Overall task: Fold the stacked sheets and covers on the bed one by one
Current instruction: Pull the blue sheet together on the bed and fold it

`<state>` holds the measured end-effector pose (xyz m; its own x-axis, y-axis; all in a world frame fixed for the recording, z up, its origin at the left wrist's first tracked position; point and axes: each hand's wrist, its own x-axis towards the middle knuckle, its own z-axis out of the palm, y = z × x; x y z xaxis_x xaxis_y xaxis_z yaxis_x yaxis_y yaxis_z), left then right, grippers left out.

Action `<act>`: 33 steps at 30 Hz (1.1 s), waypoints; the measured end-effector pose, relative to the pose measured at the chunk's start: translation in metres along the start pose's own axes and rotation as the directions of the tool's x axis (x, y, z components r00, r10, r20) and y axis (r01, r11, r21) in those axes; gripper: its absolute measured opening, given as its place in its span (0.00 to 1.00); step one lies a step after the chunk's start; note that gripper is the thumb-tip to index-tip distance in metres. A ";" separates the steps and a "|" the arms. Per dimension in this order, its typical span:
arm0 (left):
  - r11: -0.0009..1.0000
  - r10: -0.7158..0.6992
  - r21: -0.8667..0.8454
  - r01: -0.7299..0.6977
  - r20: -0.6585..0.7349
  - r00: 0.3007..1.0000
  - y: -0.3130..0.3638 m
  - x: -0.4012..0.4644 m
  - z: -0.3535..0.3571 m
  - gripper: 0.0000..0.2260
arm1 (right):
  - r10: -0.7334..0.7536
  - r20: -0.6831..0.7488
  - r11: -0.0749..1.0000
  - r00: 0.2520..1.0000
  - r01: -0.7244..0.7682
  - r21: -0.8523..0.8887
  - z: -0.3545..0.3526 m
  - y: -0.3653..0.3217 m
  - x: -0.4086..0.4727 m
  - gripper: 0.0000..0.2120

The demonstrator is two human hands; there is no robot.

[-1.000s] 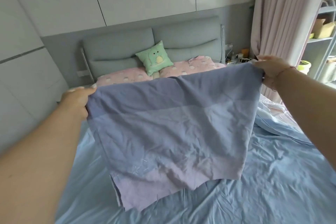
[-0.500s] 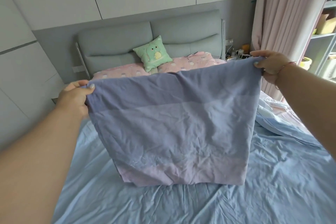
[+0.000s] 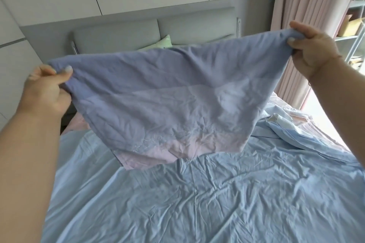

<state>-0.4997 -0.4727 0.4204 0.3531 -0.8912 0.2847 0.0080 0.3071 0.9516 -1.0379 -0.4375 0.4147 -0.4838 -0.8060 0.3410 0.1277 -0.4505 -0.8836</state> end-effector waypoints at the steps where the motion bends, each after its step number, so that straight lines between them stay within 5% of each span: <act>1: 1.000 0.012 0.000 -0.012 0.017 1.000 -0.010 -0.014 -0.004 0.11 | 0.029 0.021 0.999 0.999 -0.029 -0.026 -0.008 0.006 -0.010 0.16; 7: 0.971 -0.182 -0.122 0.207 0.185 0.966 -0.100 -0.093 -0.065 0.22 | 0.330 0.182 0.918 0.926 -0.270 -0.291 -0.078 0.049 -0.087 0.39; 10: 0.944 -0.318 -0.039 0.326 0.145 0.937 -0.142 -0.123 -0.085 0.21 | 0.381 0.167 0.824 0.910 -0.252 -0.508 -0.104 0.081 -0.111 0.36; 13: 0.920 -0.390 0.107 0.377 0.139 0.910 -0.169 -0.148 -0.085 0.27 | 0.445 0.149 0.737 0.883 -0.267 -0.621 -0.115 0.109 -0.127 0.12; 24: 0.845 -0.508 0.125 0.520 -0.115 0.853 -0.207 -0.189 -0.082 0.17 | 0.454 -0.075 0.503 0.888 -0.325 -0.801 -0.117 0.181 -0.136 0.10; 29: 0.811 -0.558 0.158 0.563 -0.079 0.826 -0.217 -0.193 -0.089 0.13 | 0.470 -0.094 0.351 0.878 -0.283 -0.893 -0.111 0.179 -0.138 0.11; 33: 0.796 -0.577 0.193 0.574 -0.051 0.815 -0.224 -0.166 -0.068 0.12 | 0.515 -0.248 0.353 0.820 -0.467 -0.811 -0.102 0.202 -0.123 0.06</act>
<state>-0.4967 -0.3705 0.1519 0.3311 -0.8868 -0.3224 0.0291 -0.3319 0.9429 -1.0408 -0.3897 0.1616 -0.5455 -0.7983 -0.2552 -0.4314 0.5284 -0.7312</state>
